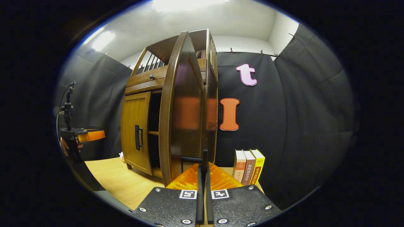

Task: Open the right door of the double-door shoe cabinet with the right hand, and open the left door with the left hand.

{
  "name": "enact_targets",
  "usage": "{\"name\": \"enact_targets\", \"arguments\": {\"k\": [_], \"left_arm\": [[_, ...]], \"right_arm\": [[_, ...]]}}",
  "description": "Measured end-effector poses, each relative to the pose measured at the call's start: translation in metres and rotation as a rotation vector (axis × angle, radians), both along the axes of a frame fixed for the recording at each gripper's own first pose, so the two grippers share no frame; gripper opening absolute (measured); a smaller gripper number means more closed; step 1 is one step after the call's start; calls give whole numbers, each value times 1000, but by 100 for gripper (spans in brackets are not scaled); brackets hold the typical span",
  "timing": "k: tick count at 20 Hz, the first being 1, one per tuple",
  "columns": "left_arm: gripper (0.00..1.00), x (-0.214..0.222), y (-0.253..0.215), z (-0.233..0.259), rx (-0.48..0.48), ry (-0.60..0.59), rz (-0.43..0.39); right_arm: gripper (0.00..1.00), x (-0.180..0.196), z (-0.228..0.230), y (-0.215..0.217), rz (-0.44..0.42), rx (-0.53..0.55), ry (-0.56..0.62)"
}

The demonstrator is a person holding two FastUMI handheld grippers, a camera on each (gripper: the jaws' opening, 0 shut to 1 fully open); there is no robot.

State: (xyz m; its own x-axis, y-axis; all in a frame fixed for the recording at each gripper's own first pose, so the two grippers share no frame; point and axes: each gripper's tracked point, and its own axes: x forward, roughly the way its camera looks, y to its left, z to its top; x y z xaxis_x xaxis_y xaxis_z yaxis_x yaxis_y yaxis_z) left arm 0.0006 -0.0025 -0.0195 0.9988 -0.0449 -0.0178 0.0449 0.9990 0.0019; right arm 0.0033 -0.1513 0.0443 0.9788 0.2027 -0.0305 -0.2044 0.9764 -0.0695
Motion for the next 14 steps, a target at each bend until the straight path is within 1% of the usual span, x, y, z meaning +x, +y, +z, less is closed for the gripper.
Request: {"name": "enact_targets", "arguments": {"k": [1,2,3,4,5,6,10,11,12,13,14], "left_arm": [[93,-1,-1,0,-5,2,0],[93,-1,1,0,-10,-1,6],[97,-1,1,0,-17,-6,7],[96,1,1,-1,-22,-2,6],[93,1,0,-1,-27,3,-1],[93,1,-1,0,-30,3,-9],[93,2,-3,2,-32,7,-10],[93,1,-4,3,-37,3,-8],[93,3,-6,4,-45,-1,-10],[93,6,-8,5,-56,-5,-17],[93,12,-9,5,-74,2,-25]], "right_arm": [[4,-1,1,0,-6,-11,-4],[5,-3,-2,-1,-10,-27,4],[6,-7,-7,-1,-19,-45,23],[8,-11,-15,-4,-37,-58,52],[10,-15,-20,-9,-70,-64,66],[15,-21,-16,-11,-94,-56,55],[57,-50,4,-22,-186,-9,-17],[62,-57,9,-26,-210,3,-32],[78,-64,12,-28,-226,12,-37],[81,-72,9,-30,-241,18,-38],[79,-79,3,-36,-272,22,-32]]}}
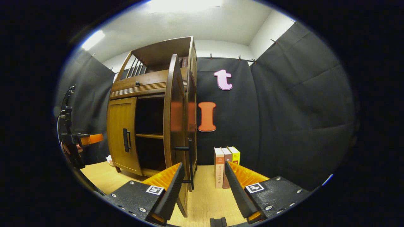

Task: Open the right door of the double-door shoe cabinet with the right hand, and open the left door with the left hand.

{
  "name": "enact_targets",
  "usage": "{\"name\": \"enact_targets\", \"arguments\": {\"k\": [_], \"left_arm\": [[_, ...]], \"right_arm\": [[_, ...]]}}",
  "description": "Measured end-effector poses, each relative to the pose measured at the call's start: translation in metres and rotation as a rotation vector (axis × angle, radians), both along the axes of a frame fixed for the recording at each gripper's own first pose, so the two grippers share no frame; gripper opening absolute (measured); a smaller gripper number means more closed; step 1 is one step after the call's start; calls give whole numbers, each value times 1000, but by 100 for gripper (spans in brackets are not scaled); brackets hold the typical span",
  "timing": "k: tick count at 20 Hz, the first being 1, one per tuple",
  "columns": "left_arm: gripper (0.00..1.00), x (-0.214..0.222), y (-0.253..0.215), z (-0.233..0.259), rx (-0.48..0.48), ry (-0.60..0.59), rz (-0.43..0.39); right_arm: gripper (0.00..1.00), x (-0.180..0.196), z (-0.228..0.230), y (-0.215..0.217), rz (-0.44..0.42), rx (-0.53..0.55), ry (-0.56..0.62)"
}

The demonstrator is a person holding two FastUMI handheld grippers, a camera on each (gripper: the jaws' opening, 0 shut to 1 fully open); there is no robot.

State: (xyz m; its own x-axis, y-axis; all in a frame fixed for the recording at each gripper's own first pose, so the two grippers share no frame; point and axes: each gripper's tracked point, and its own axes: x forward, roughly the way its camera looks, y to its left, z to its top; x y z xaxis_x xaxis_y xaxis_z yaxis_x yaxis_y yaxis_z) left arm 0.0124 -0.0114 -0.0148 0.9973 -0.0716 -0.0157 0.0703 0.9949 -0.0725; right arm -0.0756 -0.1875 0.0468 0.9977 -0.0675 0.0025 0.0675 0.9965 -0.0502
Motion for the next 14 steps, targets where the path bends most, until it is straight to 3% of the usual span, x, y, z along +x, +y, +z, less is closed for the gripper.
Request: {"name": "enact_targets", "arguments": {"k": [2,3,5,6,7,8,14], "left_arm": [[93,7,-1,3,-8,0,-6],[93,11,1,6,0,-7,-6],[93,22,1,13,-4,-31,-17],[93,28,-1,14,-14,-35,-27],[96,32,-1,14,-11,-32,-25],[93,38,1,15,7,-31,-22],[93,77,-3,22,69,-66,-31]], "right_arm": [[90,-10,-18,-5,-53,15,24],[85,-13,-24,-2,-63,30,34],[89,-15,-30,9,-58,72,61],[96,-15,-28,13,-55,88,68],[90,-14,-23,16,-52,97,59],[91,-14,-19,20,-46,99,52],[92,-10,-21,21,-45,78,61]]}}
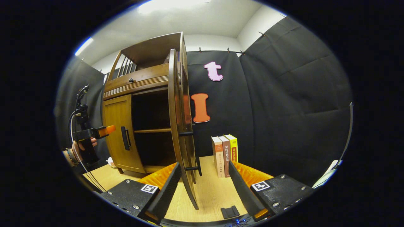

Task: Open the right door of the double-door shoe cabinet with the right hand, and open the left door with the left hand.

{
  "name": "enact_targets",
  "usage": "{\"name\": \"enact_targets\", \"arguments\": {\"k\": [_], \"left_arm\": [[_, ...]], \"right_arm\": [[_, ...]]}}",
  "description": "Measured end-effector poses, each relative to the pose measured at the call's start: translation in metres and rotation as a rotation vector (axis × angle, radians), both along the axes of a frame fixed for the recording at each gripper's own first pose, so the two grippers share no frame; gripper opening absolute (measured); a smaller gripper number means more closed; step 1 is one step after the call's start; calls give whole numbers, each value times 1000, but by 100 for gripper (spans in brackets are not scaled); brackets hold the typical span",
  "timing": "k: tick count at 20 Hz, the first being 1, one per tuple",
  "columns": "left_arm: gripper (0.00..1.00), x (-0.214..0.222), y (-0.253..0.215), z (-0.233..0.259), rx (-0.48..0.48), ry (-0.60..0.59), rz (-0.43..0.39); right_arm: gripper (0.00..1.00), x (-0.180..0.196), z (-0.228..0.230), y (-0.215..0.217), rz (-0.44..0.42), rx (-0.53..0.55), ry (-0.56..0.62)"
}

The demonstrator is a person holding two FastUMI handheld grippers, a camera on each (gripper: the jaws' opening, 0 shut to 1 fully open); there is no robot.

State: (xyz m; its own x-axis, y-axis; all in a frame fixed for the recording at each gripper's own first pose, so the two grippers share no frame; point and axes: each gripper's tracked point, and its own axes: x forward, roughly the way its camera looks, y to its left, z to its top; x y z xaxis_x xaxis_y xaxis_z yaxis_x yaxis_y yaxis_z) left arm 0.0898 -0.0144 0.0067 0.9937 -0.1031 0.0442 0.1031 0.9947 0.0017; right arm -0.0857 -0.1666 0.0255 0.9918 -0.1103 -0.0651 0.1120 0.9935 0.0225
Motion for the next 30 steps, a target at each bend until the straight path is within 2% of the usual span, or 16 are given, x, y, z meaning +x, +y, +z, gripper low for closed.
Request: {"name": "enact_targets", "arguments": {"k": [3,5,8,11,16,22,26,27,30], "left_arm": [[93,11,-11,-4,-16,-3,-33],[93,31,-13,-7,-12,-10,-24],[93,59,-13,-29,-13,30,-15],[93,82,-11,-48,-3,63,-22],[93,101,-14,-62,33,97,-34],[60,99,-21,-59,-16,82,-73],[39,98,-19,-60,-25,106,-64],[36,100,-19,-61,-32,119,-62],[28,95,-16,-62,15,138,-49]], "right_arm": [[92,6,2,1,8,9,-6],[92,9,7,-4,-7,9,-23],[92,9,11,-9,-10,-6,-47],[92,3,3,-15,-32,-39,-22],[92,2,6,-20,-53,-28,-15],[92,-2,-2,-23,-68,-56,4],[92,-5,-1,-24,-71,-60,3],[99,-5,0,-23,-69,-57,1],[99,-4,1,-20,-64,-53,-8]]}}
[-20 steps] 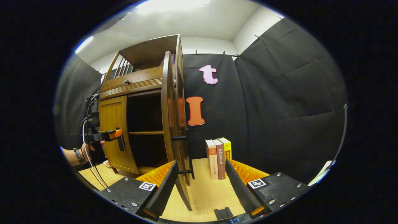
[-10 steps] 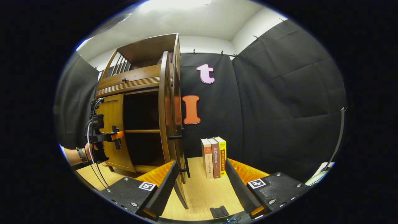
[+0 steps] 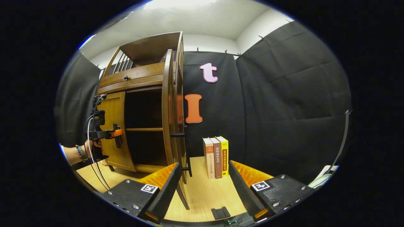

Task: Open the right door of the double-door shoe cabinet with the right hand, and open the left door with the left hand.

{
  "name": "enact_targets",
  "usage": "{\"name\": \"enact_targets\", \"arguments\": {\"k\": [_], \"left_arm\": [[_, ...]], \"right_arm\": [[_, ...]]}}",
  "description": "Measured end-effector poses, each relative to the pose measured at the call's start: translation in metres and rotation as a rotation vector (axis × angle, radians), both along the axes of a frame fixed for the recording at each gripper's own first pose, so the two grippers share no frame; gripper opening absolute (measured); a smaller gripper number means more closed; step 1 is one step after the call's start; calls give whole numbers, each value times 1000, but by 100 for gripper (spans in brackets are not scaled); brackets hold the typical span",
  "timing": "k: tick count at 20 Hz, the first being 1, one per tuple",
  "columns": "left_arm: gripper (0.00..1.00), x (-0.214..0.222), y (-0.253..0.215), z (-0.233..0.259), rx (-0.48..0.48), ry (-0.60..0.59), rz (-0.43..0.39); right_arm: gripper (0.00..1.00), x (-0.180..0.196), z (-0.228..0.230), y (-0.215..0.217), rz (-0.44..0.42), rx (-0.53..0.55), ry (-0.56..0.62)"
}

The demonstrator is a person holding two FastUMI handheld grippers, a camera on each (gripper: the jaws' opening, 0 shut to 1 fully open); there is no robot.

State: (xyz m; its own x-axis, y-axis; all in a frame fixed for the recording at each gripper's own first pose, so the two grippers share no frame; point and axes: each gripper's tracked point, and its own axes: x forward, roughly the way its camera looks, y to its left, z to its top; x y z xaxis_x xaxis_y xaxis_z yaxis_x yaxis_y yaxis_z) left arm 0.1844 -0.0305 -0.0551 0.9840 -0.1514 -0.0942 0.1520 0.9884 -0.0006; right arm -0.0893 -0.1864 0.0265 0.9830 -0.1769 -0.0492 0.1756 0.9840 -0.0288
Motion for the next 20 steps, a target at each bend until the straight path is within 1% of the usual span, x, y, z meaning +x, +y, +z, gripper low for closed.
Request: {"name": "enact_targets", "arguments": {"k": [1,2,3,4,5,6,9,12,13,14,15,16,17,19,20], "left_arm": [[25,-3,0,0,-6,6,7],[29,-11,2,2,-23,8,14],[29,-21,4,3,-30,13,23],[27,-32,9,3,-23,13,29],[28,-43,13,5,-13,11,35],[24,-53,17,9,-5,9,37],[29,-86,35,15,0,23,52],[29,-116,57,21,-13,34,80],[27,-124,64,23,-9,37,93],[27,-133,72,25,-8,36,105],[27,-140,80,27,-7,35,115],[26,-148,87,29,-10,38,127],[29,-153,94,30,-15,41,139],[29,-165,108,31,-20,40,166],[26,-170,117,32,-14,35,180]], "right_arm": [[99,0,0,2,3,4,-3],[99,0,-1,3,3,6,-6],[99,0,-1,3,0,9,-5],[98,0,-2,5,1,15,1],[98,-1,-3,6,1,18,-1],[99,-2,0,8,3,19,-7],[99,-3,-2,13,14,23,-6],[99,0,5,19,33,31,-16],[99,1,6,19,37,29,-22],[92,3,8,22,42,26,-27],[99,4,9,23,46,23,-29],[99,5,8,25,52,18,-30],[99,6,9,26,55,12,-30],[99,6,11,32,63,1,-33],[99,8,11,36,71,1,-34]]}}
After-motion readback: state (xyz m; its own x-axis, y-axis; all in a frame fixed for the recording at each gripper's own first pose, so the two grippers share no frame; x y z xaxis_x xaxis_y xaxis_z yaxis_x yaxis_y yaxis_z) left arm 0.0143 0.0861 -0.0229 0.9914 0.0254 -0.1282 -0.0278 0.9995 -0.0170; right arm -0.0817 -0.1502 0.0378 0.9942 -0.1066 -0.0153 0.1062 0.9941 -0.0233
